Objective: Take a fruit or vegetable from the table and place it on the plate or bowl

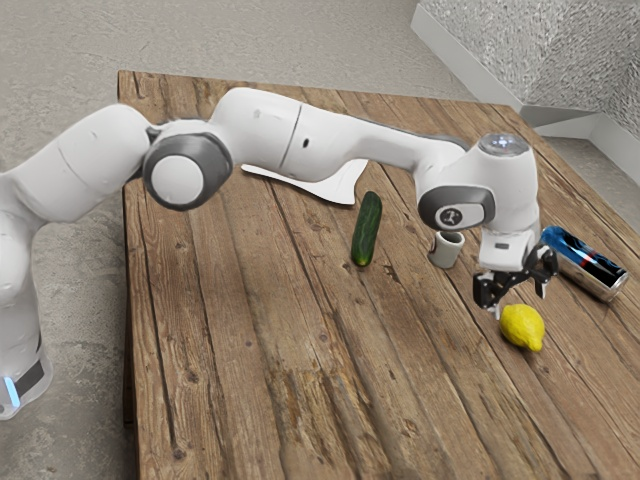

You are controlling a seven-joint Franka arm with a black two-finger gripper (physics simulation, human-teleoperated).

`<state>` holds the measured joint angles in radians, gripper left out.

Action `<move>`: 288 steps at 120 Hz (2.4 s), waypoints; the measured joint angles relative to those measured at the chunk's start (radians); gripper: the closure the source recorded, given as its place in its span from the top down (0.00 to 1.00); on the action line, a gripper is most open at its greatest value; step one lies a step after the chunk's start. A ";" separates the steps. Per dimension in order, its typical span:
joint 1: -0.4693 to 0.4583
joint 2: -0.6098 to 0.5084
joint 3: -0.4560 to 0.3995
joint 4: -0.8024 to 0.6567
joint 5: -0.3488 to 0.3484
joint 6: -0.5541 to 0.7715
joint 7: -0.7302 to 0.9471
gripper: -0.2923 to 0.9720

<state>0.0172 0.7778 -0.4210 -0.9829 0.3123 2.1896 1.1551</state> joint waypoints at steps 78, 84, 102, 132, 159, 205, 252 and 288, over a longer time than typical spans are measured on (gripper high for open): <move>0.007 0.084 0.009 0.011 -0.001 0.094 0.094 0.77; 0.007 0.090 0.009 0.012 -0.001 0.101 0.098 0.78; 0.008 0.099 0.010 0.014 0.000 0.124 0.105 0.77; 0.011 0.122 0.011 0.015 0.000 0.150 0.114 0.78; 0.013 0.127 0.010 0.014 0.001 0.176 0.118 0.51; 0.027 0.015 0.013 0.009 0.005 0.148 0.110 0.43; 0.412 -0.719 0.078 -0.362 -0.297 -0.360 0.204 0.46; 0.468 -0.751 0.361 -0.647 -0.409 -0.386 0.273 0.45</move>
<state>0.4851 0.0268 -0.0604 -1.6303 -0.0965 1.8039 1.4277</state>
